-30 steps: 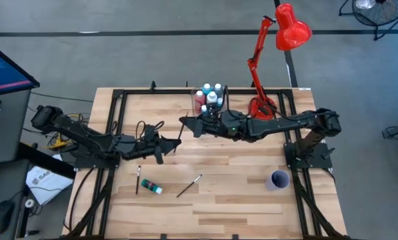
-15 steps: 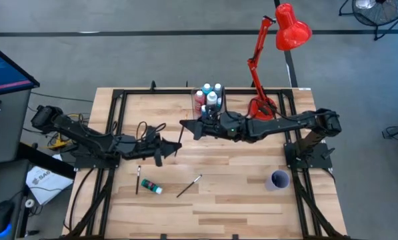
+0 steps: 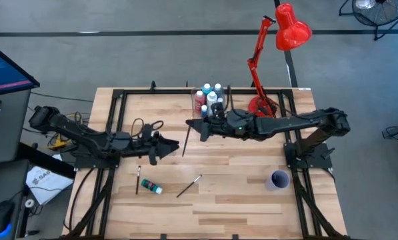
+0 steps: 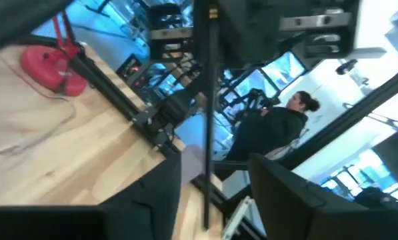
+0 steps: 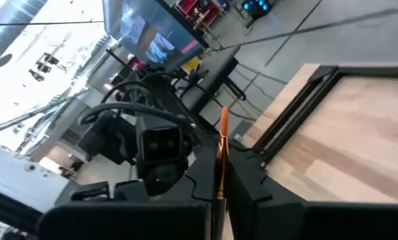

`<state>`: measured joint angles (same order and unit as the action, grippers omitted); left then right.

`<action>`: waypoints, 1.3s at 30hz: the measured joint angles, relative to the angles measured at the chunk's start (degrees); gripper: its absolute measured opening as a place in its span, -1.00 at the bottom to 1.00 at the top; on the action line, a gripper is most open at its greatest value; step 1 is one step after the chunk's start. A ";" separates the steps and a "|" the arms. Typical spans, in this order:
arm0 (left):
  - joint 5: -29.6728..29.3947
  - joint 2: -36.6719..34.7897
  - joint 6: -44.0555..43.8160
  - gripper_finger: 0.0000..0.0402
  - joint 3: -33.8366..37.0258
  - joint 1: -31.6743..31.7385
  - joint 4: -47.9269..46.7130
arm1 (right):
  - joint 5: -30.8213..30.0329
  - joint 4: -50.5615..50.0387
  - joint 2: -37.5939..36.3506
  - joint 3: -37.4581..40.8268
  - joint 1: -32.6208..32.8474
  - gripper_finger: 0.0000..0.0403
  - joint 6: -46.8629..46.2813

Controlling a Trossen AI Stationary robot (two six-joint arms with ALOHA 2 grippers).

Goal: Pick & Place Paint Supplies
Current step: Put the gold paintbrush into the purple cup

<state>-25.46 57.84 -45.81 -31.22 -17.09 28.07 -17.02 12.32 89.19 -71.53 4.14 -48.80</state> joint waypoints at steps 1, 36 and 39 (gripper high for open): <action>-0.03 -0.55 0.23 -0.12 0.01 0.33 -0.53 | -0.63 -0.80 -0.74 0.00 0.00 -0.97 0.86; -2.18 1.48 -0.90 -0.13 0.15 0.90 0.17 | -27.22 -50.92 -24.09 0.19 29.97 -0.97 -0.38; -2.99 3.28 -3.19 -0.13 0.17 0.91 0.01 | -30.54 -55.50 -26.75 2.54 34.64 -0.97 -6.15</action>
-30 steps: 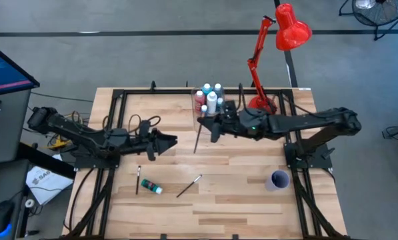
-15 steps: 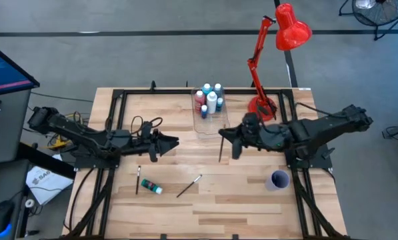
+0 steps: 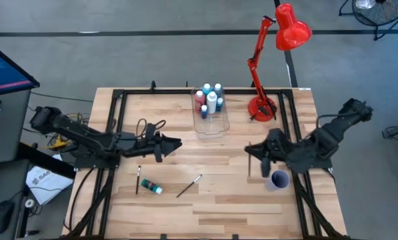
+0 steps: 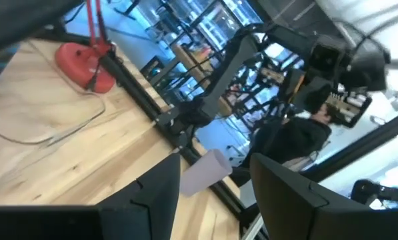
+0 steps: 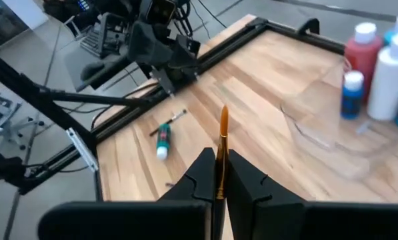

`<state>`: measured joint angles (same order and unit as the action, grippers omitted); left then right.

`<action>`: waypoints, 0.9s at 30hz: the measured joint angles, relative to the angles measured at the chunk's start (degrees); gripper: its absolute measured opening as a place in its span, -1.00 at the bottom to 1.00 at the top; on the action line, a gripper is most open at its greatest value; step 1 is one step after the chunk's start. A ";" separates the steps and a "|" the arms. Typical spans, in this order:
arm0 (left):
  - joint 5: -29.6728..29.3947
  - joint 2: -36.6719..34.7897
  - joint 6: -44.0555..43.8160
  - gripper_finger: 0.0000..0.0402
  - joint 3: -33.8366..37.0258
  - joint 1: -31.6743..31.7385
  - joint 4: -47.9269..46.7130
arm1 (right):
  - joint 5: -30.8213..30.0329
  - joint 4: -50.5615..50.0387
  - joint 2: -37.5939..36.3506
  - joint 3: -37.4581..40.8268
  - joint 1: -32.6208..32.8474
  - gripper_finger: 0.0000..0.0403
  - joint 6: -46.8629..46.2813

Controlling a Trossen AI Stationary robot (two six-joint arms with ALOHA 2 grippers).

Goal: Pick & Place Paint Supplies
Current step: Put the gold paintbrush into the purple cup

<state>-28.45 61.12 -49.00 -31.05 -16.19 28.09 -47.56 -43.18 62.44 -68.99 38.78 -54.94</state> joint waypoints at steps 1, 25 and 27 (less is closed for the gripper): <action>-0.34 0.66 -0.88 -0.13 -0.01 0.00 0.41 | -1.44 -1.16 -1.04 0.91 1.62 -0.97 -1.93; -6.28 19.32 -6.95 -0.13 -0.02 -0.11 28.24 | -26.20 -31.97 -11.13 12.34 32.54 -0.97 -34.84; -6.31 19.67 -7.06 -0.13 -0.02 -0.31 28.78 | -26.20 -35.53 -11.15 12.50 34.72 -0.97 -38.41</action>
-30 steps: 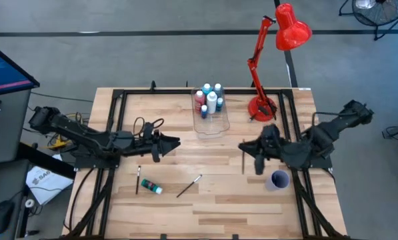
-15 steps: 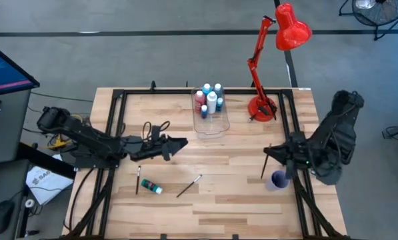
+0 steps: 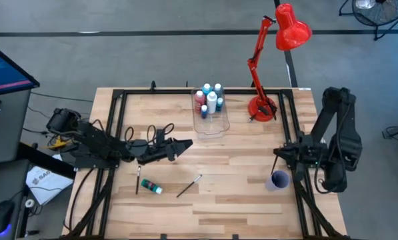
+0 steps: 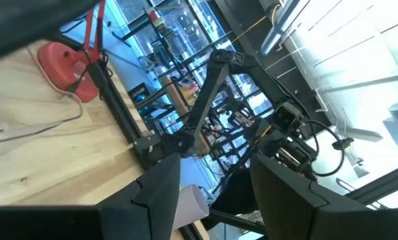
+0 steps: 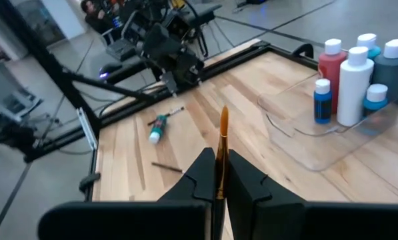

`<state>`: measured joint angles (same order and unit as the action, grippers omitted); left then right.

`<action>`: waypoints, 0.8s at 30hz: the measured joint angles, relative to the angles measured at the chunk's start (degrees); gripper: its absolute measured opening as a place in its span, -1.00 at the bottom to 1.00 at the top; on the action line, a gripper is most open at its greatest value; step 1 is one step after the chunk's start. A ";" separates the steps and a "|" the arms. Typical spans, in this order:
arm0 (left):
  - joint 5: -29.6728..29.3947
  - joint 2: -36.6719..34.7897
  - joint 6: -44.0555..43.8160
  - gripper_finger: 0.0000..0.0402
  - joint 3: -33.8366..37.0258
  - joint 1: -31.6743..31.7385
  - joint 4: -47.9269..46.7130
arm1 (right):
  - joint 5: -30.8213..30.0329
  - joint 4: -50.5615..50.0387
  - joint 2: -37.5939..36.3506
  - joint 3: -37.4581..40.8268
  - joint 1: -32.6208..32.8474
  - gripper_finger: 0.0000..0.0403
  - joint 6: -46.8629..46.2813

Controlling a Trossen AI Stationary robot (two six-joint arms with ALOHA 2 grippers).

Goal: Pick & Place Paint Supplies
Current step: Put the gold paintbrush into the purple cup

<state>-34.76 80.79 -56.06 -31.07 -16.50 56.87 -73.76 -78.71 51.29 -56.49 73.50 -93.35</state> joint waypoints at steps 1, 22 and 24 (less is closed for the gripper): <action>0.00 0.01 -0.14 -0.13 0.00 -0.05 0.04 | 0.00 -1.36 0.00 0.01 1.07 -0.97 -1.37; -1.29 -0.02 0.62 -0.13 -2.75 -0.80 1.13 | -1.00 -11.25 1.92 0.48 14.17 -0.97 -10.04; -1.29 -0.02 0.70 -0.13 -2.75 -0.81 1.08 | -0.50 -11.31 1.90 1.57 14.33 -0.97 -11.32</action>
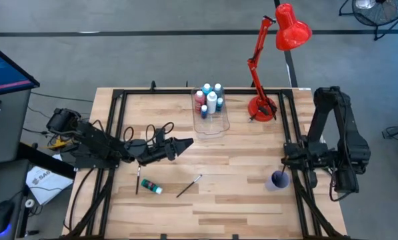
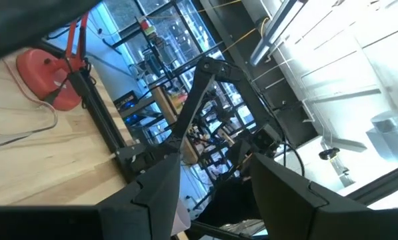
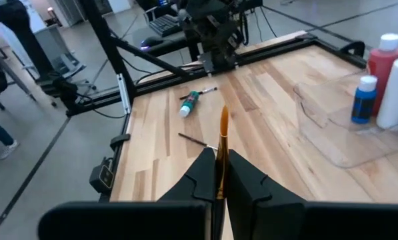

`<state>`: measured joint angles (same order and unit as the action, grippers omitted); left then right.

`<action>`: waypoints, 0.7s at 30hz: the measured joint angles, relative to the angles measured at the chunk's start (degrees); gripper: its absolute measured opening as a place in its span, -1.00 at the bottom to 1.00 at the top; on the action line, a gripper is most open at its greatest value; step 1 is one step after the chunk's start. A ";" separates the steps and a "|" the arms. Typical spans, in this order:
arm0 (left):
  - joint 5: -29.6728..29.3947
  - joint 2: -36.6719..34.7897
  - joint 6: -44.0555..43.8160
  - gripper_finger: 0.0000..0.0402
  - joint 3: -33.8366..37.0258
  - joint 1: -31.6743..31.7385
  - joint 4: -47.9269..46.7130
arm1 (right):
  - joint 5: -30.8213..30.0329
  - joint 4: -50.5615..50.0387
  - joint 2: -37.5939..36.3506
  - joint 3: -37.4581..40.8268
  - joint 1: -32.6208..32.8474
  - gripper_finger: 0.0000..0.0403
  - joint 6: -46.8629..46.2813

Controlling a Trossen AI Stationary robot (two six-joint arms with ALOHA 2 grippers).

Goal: Pick & Place Paint Supplies
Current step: Put the gold paintbrush into the purple cup

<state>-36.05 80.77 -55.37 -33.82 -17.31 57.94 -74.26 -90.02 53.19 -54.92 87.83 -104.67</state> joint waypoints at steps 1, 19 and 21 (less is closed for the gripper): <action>0.00 0.00 0.01 -0.13 0.00 -0.02 -0.01 | 0.47 0.02 0.00 0.93 0.00 -0.97 -1.12; -1.25 -0.02 0.01 -0.13 0.00 -1.55 -0.01 | 8.80 1.99 4.99 12.09 3.76 -0.97 -19.49; -1.27 -0.02 0.01 -0.13 0.00 -1.56 -0.01 | 9.35 1.99 5.60 12.09 3.76 -0.97 -19.48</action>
<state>-37.32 80.75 -55.35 -33.82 -18.87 57.93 -64.91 -88.03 58.79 -42.83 91.59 -124.15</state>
